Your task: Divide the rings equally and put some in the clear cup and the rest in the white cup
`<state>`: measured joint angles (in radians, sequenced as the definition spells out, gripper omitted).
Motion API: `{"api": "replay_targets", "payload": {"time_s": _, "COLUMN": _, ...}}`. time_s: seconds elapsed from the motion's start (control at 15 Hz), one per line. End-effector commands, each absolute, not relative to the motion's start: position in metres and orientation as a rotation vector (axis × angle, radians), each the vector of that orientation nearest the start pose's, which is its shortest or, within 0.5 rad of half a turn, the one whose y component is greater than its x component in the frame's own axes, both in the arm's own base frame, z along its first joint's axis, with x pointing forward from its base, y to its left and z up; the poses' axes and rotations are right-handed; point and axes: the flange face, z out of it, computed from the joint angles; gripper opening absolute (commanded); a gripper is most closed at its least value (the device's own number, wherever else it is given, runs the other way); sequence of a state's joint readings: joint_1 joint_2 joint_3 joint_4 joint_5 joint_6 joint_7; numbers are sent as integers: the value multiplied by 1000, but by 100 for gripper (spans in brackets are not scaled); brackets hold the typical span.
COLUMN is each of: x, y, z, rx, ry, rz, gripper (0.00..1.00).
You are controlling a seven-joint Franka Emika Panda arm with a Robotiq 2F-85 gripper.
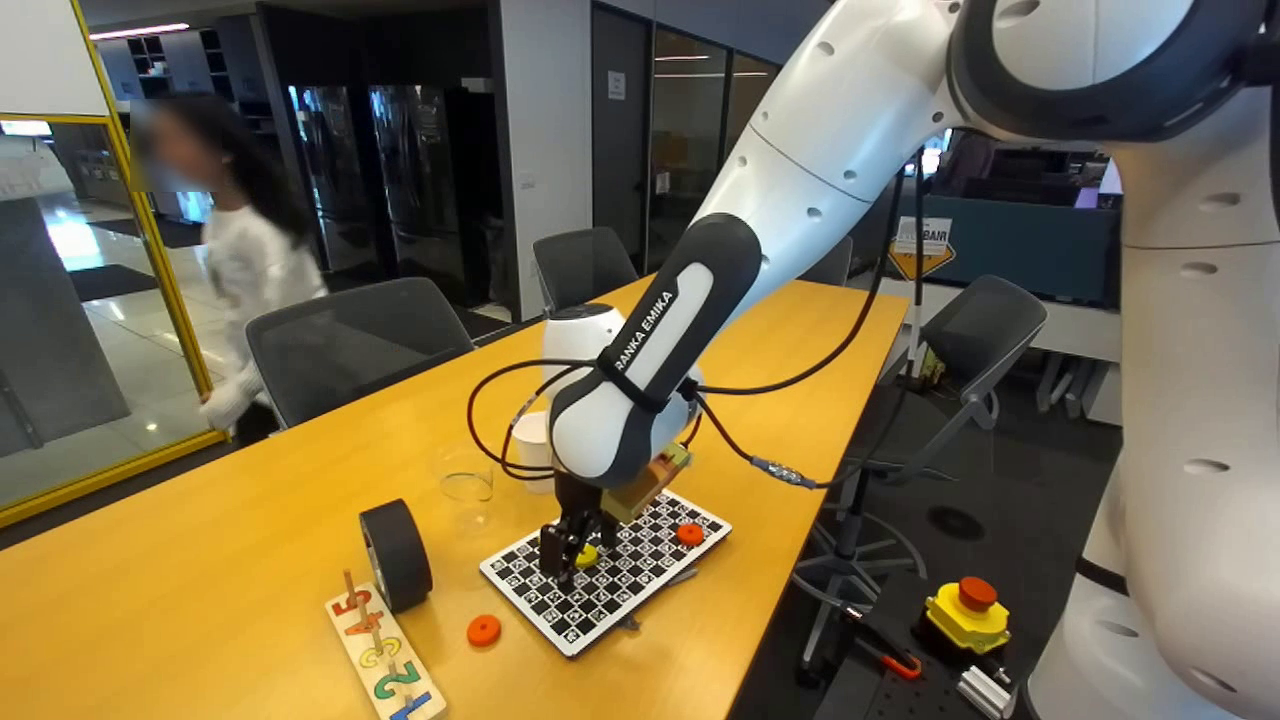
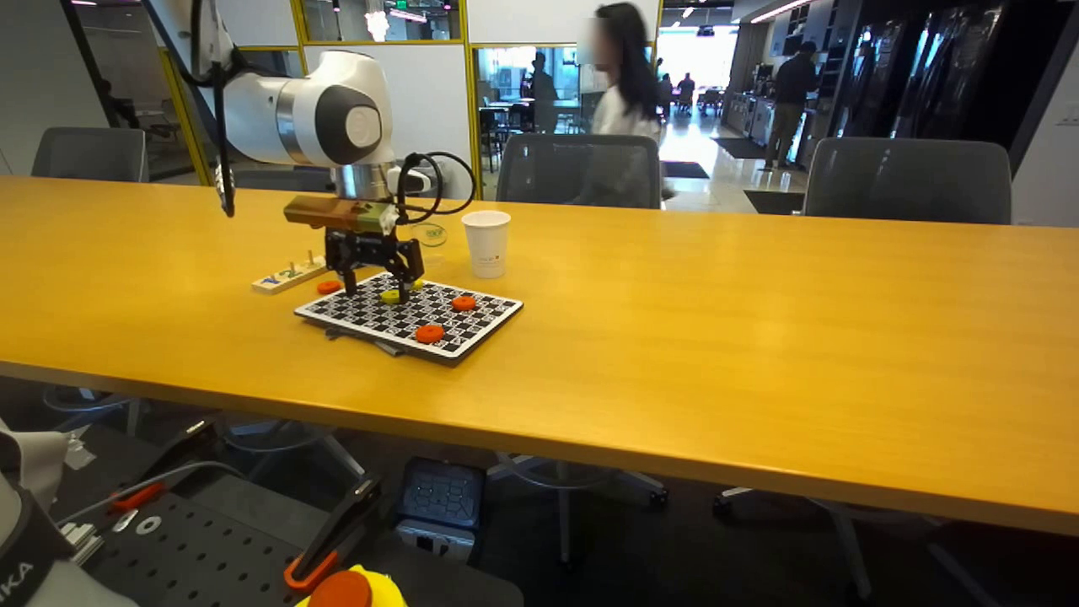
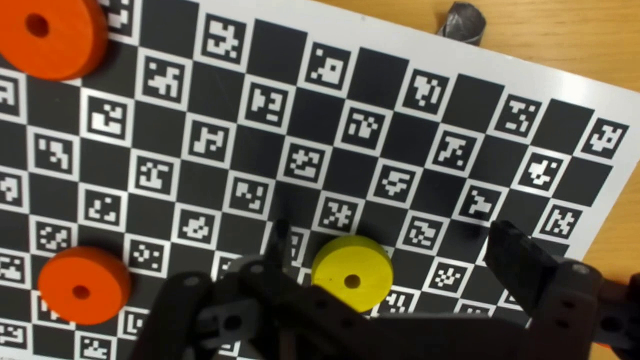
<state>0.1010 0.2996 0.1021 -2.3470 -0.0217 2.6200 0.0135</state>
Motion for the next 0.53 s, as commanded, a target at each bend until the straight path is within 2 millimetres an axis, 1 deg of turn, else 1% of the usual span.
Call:
{"api": "replay_targets", "payload": {"time_s": 0.0, "x": 515, "y": 103, "z": 206, "rx": -3118, "ry": -318, "rz": -1, "gripper": 100}}
{"api": "replay_targets", "payload": {"time_s": 0.4, "x": 528, "y": 98, "z": 205, "rx": -3119, "ry": -306, "rz": -10, "gripper": 100}}
{"api": "replay_targets", "payload": {"time_s": 0.47, "x": 529, "y": 97, "z": 204, "rx": -3121, "ry": -305, "rz": -12, "gripper": 78}}
